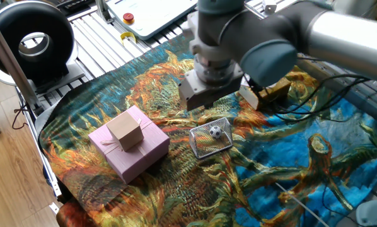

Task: Push the soccer ball into the goal

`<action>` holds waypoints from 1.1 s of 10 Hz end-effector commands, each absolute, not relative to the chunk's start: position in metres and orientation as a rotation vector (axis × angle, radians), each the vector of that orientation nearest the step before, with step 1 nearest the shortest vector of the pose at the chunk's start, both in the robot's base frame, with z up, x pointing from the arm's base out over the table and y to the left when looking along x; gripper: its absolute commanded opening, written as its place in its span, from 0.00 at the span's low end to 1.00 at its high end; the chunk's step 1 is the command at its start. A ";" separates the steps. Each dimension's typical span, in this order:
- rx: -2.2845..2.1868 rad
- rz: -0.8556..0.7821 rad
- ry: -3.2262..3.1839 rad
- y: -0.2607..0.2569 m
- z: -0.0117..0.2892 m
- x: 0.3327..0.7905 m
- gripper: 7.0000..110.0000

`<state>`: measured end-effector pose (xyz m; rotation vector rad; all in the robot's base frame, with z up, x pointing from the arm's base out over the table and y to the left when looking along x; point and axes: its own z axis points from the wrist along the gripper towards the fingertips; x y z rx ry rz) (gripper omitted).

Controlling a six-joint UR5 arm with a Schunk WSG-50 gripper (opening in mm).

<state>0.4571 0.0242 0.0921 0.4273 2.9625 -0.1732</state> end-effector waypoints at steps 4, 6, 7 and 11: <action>0.457 -0.133 2.938 0.027 0.117 0.441 0.00; 0.460 -0.131 2.939 0.027 0.117 0.441 0.00; 0.457 -0.131 2.954 0.028 0.115 0.439 0.00; 0.390 -0.113 2.996 0.035 0.105 0.441 0.00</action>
